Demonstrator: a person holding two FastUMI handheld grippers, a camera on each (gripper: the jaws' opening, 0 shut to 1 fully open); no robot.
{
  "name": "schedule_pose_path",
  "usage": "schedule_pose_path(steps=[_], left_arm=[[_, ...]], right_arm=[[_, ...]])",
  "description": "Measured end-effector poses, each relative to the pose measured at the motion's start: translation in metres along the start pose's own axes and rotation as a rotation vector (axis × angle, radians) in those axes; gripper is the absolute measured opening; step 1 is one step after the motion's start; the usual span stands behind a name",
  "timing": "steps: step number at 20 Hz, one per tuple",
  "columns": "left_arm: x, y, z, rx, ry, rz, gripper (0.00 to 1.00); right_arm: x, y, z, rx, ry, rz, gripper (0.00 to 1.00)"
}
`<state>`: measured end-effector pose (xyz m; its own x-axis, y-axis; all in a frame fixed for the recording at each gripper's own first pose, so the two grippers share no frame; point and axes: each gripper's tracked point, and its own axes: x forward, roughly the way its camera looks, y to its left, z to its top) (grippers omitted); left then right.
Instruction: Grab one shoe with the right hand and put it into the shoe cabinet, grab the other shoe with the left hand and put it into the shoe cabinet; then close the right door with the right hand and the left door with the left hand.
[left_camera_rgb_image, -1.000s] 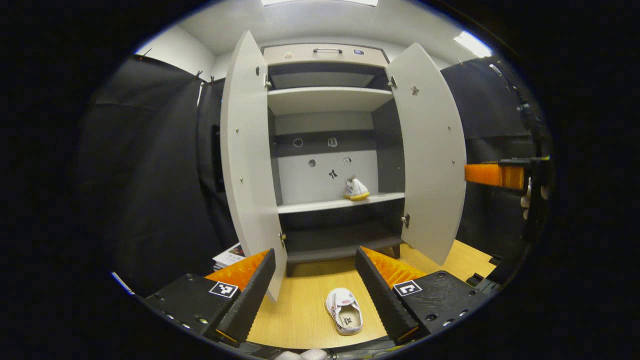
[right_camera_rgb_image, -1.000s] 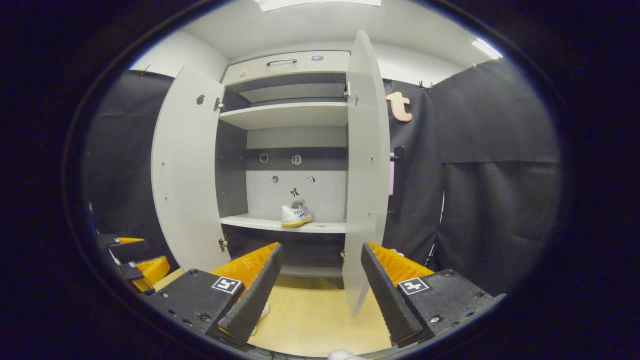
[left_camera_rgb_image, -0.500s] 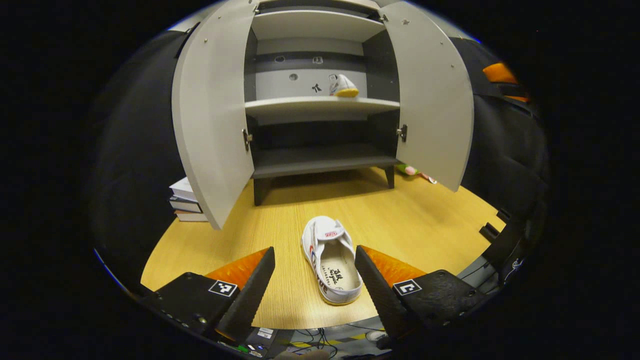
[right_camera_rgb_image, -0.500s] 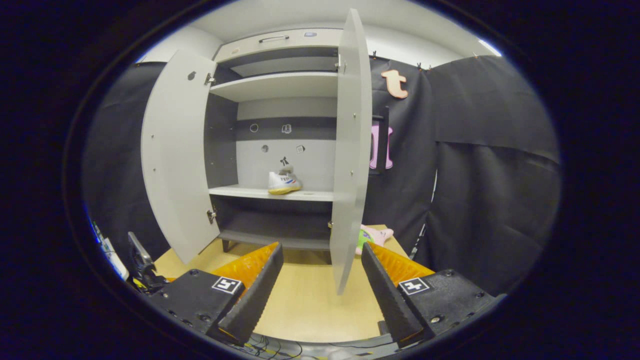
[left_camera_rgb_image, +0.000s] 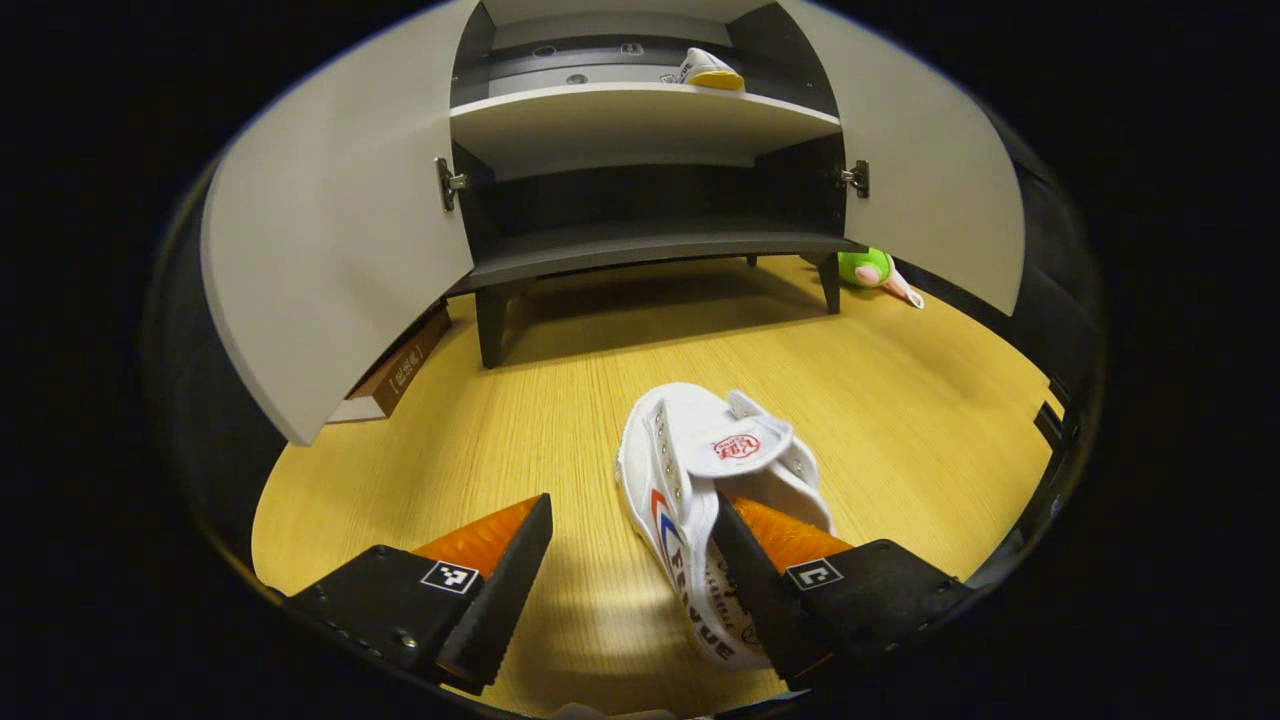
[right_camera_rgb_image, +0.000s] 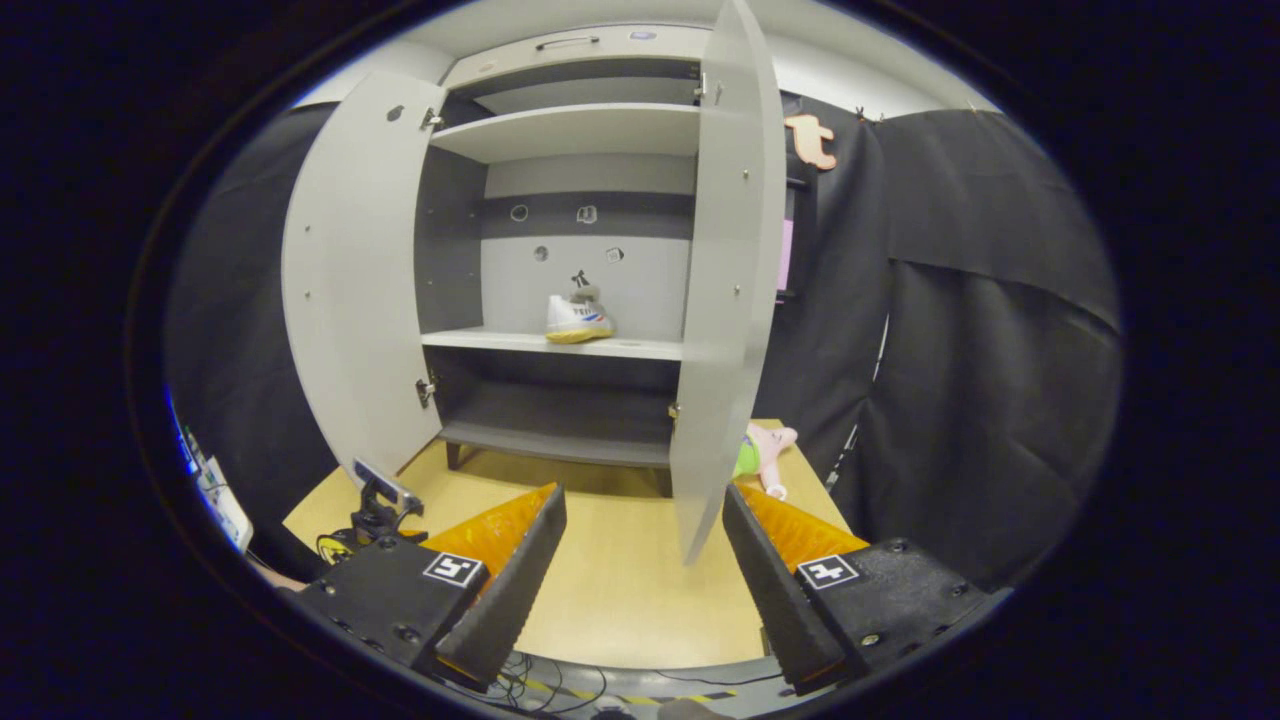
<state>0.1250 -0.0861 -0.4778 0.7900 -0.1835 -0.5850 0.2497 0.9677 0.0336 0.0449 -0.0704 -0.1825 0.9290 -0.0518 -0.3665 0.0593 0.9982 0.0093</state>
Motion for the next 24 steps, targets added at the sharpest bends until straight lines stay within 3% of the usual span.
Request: schedule_pose_path(steps=[1,2,3,4,6,7,8,9,14,24], left_arm=[[0.008,0.0,0.004,0.003,-0.008,0.002,0.95],[0.014,-0.002,0.004,0.0,-0.011,0.002,0.83],[0.02,-0.004,0.002,-0.011,0.003,-0.001,0.78],[0.025,-0.011,0.003,-0.024,0.009,-0.027,0.65],[0.032,-0.008,0.008,-0.013,0.004,-0.017,0.53],[0.032,0.0,0.008,-0.012,0.005,0.013,0.37],[0.032,0.0,0.01,-0.025,0.006,0.006,0.11],[0.03,0.0,0.01,-0.027,0.014,0.001,0.17],[-0.004,0.016,0.031,-0.046,0.01,0.044,0.12],[-0.155,0.055,0.151,-0.094,-0.123,0.186,0.12]], right_arm=[[0.003,0.0,0.0,-0.002,0.002,-0.002,0.99],[0.005,-0.001,0.001,-0.001,0.004,-0.003,0.99],[0.008,0.0,0.001,0.002,0.005,-0.002,0.99],[0.01,0.0,0.001,-0.001,0.007,-0.005,0.99],[0.013,0.0,-0.001,-0.006,0.009,-0.005,0.99],[0.013,0.002,0.0,-0.004,0.006,-0.001,0.99],[0.012,0.003,0.003,-0.003,0.004,0.003,0.99],[0.013,0.004,0.005,-0.003,-0.002,0.009,0.99],[0.015,0.01,0.026,0.006,-0.05,0.037,0.99],[0.015,0.038,0.076,0.015,-0.164,0.148,0.99]])
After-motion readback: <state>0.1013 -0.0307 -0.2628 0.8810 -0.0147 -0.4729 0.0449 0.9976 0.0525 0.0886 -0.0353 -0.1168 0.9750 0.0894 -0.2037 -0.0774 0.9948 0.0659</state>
